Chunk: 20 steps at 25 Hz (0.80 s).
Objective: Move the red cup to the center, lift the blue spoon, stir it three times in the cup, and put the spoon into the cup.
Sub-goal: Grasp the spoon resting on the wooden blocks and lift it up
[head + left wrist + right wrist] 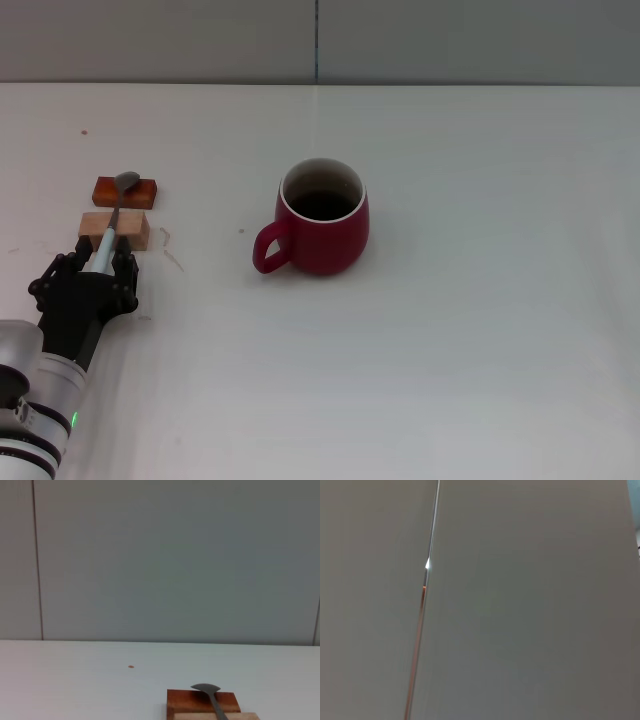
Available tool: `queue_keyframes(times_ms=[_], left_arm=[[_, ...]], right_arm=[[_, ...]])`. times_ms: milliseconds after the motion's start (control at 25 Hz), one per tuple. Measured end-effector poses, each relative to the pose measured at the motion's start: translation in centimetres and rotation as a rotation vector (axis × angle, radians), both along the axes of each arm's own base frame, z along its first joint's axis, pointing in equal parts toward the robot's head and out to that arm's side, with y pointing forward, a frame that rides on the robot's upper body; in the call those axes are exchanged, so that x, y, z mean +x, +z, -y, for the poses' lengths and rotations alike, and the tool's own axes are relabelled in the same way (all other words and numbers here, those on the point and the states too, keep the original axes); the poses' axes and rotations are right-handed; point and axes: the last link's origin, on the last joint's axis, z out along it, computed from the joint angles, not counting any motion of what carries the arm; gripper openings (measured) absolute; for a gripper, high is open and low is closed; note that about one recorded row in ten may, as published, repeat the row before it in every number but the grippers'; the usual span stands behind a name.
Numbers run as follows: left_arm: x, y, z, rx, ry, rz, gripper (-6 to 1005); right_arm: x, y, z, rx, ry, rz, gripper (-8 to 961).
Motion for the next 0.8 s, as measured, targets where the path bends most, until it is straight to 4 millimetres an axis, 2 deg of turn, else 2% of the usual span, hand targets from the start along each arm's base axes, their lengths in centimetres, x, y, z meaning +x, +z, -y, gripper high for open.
queue_keyframes(times_ms=[640, 800], left_arm=[[0.1, -0.07, -0.18, 0.005, -0.007, -0.006, 406], [0.16, -0.12, -0.27, 0.007, -0.011, -0.008, 361]], right_arm=[[-0.05, -0.22, 0.09, -0.002, 0.0, -0.001, 577], [-0.07, -0.24, 0.07, -0.002, 0.001, -0.002, 577]])
